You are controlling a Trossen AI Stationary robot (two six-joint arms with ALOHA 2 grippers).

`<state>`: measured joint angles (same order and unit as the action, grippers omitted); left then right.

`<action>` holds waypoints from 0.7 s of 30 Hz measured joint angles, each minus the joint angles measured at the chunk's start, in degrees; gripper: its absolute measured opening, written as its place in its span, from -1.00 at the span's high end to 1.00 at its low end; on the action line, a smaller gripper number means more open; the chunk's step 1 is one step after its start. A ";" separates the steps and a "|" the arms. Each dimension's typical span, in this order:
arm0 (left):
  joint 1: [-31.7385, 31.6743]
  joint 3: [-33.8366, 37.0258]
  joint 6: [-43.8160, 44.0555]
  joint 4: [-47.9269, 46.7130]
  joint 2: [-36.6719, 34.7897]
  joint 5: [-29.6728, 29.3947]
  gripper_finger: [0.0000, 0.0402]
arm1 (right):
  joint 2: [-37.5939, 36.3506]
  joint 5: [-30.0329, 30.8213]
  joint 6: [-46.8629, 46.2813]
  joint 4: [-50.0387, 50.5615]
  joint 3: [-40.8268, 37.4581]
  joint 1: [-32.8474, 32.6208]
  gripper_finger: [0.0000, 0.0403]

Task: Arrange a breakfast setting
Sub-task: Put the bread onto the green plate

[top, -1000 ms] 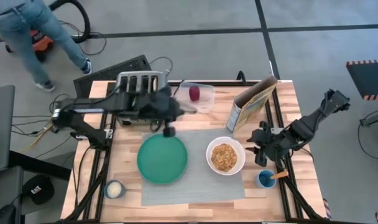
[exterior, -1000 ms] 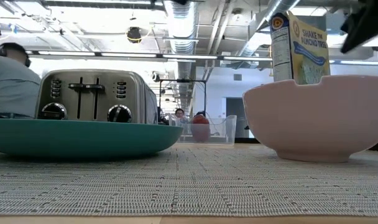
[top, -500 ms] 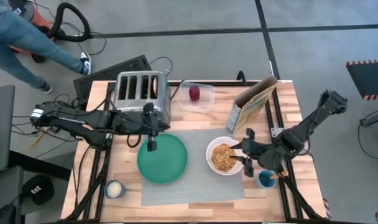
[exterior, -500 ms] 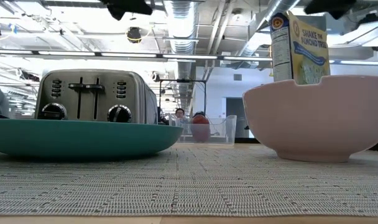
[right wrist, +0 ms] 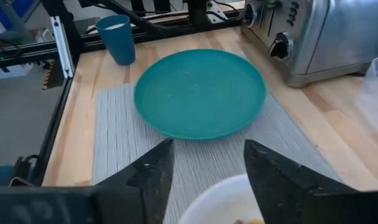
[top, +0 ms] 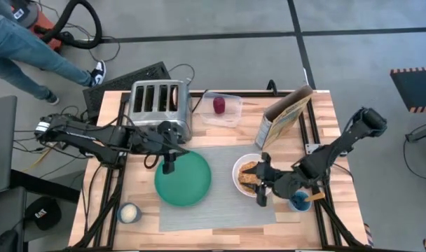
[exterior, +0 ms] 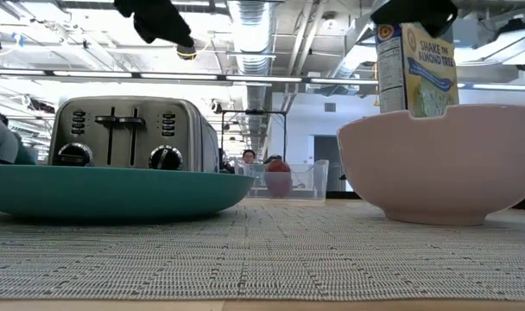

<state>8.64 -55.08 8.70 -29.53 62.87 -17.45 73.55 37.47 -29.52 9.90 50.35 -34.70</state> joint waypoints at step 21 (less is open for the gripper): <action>-27.94 -16.64 6.38 -17.32 1.62 -7.15 -0.27 | 13.13 1.22 1.73 -5.43 -0.02 5.33 -0.37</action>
<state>-19.29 -71.72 15.08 -46.85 64.49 -24.60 86.67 38.70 -27.79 4.47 50.33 -29.36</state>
